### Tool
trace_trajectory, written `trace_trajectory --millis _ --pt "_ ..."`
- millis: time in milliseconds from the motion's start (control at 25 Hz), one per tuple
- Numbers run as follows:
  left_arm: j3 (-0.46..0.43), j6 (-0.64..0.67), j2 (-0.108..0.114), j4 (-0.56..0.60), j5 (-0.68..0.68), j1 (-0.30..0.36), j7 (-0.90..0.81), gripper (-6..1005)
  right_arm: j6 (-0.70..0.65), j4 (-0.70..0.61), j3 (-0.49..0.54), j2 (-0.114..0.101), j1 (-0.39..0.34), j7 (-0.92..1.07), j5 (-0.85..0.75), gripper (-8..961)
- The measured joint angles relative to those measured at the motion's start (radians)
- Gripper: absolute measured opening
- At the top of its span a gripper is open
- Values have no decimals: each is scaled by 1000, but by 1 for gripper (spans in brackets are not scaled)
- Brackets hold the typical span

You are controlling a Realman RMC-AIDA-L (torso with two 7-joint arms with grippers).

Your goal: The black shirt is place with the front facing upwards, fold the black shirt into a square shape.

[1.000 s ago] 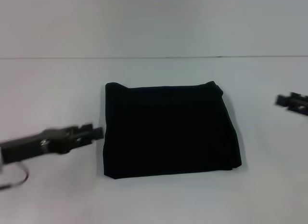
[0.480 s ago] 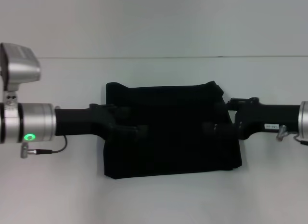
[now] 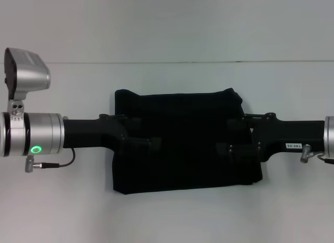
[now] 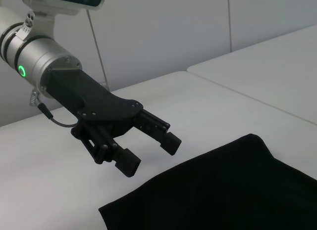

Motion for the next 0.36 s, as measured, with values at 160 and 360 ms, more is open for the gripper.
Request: trace_trajectory --millis 160,360 --pt "1 -1 -2 1 0 6 40 929 -1 -1 2 0 -4 -15 0 799" --pt "-5 -3 -22 6 -7 17 114 929 -2 -1 8 1 -17 -37 9 799"
